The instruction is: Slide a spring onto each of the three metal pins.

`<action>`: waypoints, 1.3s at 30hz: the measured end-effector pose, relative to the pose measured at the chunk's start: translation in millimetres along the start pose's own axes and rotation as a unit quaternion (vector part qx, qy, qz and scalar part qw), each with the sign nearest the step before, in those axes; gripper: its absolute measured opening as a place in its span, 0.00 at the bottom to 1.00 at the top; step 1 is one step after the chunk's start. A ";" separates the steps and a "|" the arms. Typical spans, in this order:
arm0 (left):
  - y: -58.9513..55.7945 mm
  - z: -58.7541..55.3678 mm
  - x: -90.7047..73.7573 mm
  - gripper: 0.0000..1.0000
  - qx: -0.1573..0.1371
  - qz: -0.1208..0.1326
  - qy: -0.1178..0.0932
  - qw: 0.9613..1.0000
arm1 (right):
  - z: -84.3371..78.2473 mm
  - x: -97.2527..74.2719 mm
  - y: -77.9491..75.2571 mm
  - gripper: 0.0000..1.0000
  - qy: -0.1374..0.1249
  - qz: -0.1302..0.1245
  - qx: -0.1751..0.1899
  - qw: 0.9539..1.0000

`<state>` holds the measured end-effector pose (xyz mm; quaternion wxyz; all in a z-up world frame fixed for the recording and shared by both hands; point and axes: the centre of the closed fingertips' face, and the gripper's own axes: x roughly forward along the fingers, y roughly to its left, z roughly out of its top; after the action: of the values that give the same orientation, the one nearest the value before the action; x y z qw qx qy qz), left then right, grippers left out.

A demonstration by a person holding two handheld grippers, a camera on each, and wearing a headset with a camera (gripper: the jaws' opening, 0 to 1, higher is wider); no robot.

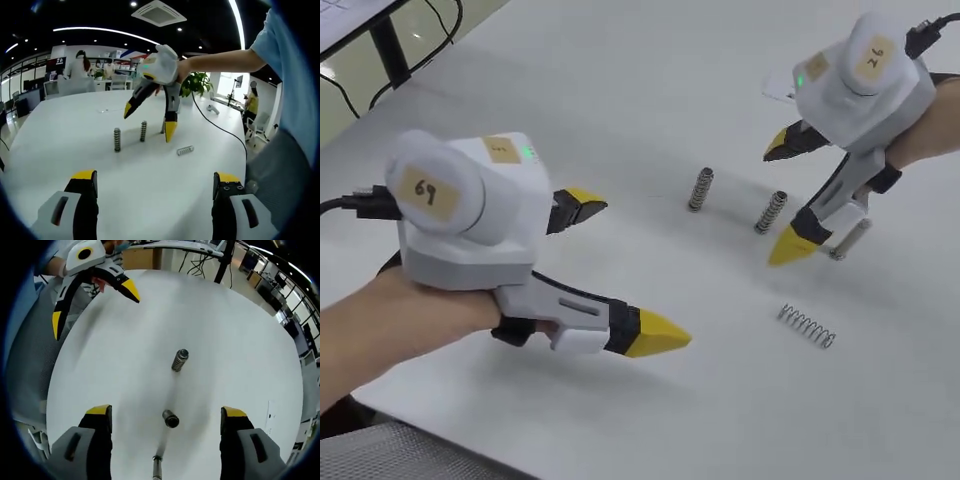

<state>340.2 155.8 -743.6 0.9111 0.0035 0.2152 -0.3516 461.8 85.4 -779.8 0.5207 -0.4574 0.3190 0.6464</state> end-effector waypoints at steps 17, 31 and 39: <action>-4.4 8.7 -2.4 0.93 0.006 -0.007 -0.011 1.000 | 10.9 -22.4 7.7 0.98 -0.089 -0.051 0.058 0.993; -2.6 17.1 -2.6 0.92 0.027 -0.018 -0.007 0.999 | -8.2 -56.3 34.2 0.95 -0.140 -0.098 0.128 0.977; -4.6 23.7 0.5 0.92 0.041 -0.030 -0.005 0.999 | -22.3 -77.0 56.9 0.93 -0.171 -0.130 0.172 0.961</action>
<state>346.7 148.2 -721.6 0.9000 0.0328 0.1963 -0.3877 415.7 21.8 -720.7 0.7180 -0.2816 0.2691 0.5769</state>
